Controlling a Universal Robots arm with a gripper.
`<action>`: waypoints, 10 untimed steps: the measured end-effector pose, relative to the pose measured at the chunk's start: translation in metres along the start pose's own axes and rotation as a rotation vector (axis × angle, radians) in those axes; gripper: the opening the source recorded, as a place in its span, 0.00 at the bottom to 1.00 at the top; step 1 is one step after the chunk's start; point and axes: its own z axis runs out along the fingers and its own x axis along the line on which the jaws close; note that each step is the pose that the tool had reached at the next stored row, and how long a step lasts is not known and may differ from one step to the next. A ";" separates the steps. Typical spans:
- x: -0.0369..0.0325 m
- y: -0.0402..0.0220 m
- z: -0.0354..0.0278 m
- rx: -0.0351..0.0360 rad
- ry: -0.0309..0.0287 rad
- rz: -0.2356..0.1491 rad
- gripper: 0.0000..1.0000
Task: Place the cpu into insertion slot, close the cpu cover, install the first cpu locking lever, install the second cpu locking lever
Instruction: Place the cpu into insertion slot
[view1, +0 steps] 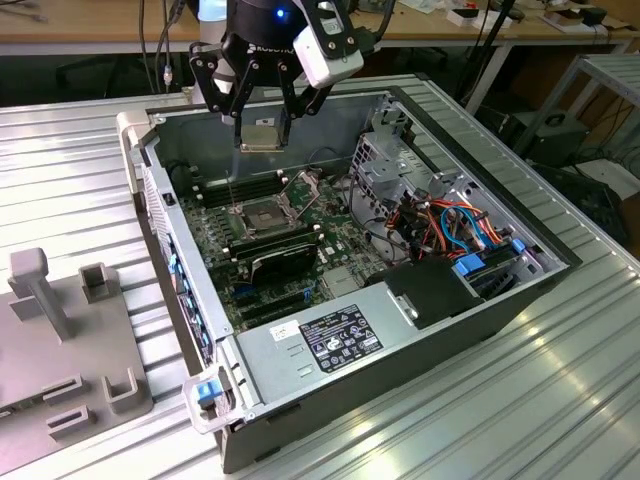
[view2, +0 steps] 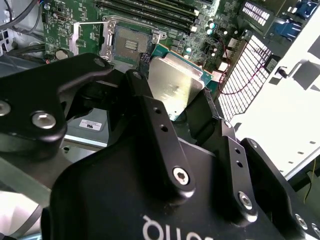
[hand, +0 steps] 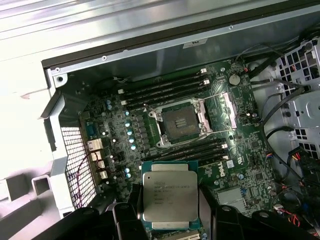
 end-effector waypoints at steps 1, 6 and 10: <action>0.0000 0.0000 0.0000 0.0000 -0.0001 0.001 0.55; 0.0000 0.0000 0.0000 0.0004 -0.0010 0.020 0.55; 0.0000 0.0000 0.0000 0.0009 -0.0019 0.041 0.55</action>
